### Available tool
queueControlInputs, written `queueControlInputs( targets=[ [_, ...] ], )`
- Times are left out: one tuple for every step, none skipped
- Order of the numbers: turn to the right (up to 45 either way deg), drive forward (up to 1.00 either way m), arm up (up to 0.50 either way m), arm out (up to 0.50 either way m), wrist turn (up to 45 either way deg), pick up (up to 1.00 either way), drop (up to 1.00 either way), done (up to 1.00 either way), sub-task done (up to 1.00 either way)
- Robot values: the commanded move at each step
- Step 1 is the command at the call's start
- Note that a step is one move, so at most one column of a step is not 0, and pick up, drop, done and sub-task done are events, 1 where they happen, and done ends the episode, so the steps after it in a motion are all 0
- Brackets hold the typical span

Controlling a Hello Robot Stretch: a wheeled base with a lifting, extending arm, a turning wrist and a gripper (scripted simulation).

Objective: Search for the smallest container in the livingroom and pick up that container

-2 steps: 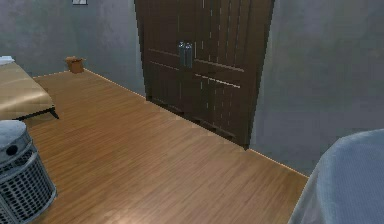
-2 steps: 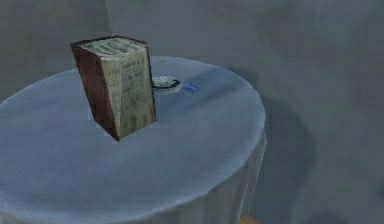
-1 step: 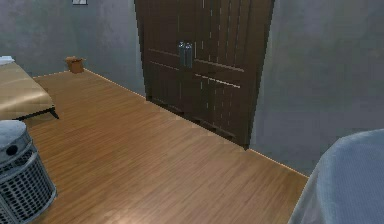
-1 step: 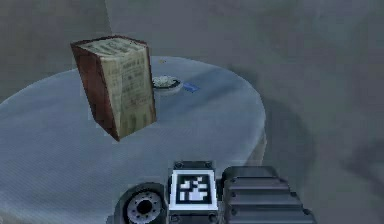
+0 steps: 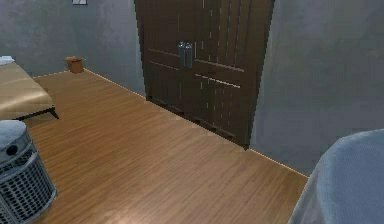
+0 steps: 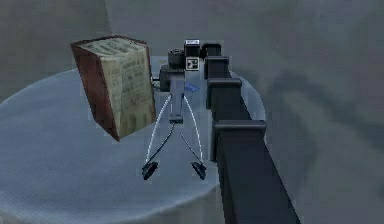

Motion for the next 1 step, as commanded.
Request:
queueControlInputs(
  targets=[
    [0.0,0.0,0.0,0.0,45.0,0.0,0.0,0.0,0.0]
  ],
)
